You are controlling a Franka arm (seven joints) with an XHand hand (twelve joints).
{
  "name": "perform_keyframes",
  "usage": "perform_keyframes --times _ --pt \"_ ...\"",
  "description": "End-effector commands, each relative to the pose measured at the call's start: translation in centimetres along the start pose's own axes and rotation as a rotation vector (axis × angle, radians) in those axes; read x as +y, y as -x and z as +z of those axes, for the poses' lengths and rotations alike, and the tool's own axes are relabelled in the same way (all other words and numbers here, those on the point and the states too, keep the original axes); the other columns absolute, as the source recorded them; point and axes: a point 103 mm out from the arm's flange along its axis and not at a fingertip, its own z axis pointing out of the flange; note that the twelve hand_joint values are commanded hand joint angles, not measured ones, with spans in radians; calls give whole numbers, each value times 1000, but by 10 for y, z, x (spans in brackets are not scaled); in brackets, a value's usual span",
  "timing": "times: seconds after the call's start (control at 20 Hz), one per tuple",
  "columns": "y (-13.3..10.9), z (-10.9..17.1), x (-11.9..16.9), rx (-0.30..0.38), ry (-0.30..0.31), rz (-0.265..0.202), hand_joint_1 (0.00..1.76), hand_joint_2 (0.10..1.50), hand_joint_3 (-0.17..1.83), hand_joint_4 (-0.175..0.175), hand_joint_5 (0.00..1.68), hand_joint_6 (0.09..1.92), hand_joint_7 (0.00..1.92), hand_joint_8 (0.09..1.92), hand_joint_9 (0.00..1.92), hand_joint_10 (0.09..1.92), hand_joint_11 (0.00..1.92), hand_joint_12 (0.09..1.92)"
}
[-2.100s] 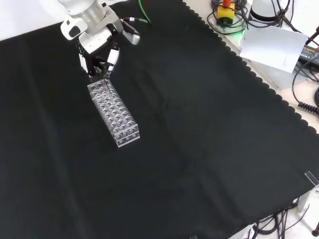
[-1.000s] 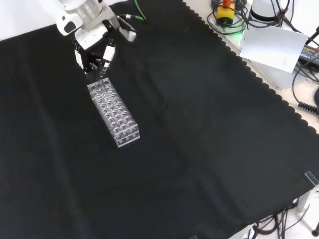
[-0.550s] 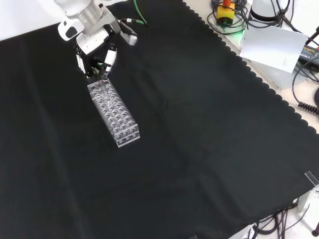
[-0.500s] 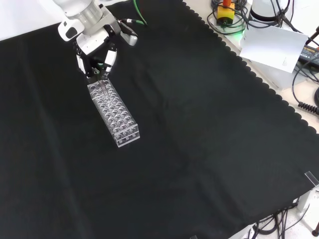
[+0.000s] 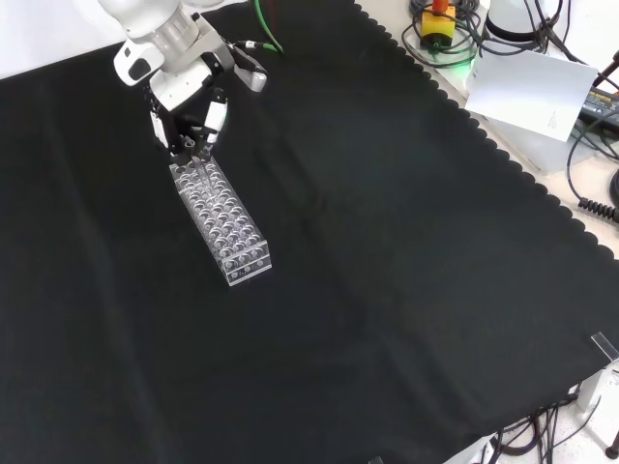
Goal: Put the test tube back in the rack.
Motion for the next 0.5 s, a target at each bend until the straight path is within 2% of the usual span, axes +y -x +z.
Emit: perform_keyframes --times 0.05,0.3,0.4,0.5 --pt "2 3 0 1 -10 1 1430 1030 -175 -175 1295 234 1355 701 1540 87 1472 746" --pt "3 17 2 13 -27 3 1430 1030 -175 -175 1295 234 1355 701 1540 87 1472 746" --pt "2 21 3 9 -34 30 1430 1030 -175 -175 1296 233 1355 701 1540 87 1472 746" --pt "1 25 5 11 -36 31 1430 1030 -175 -175 1296 233 1355 701 1540 87 1472 746"
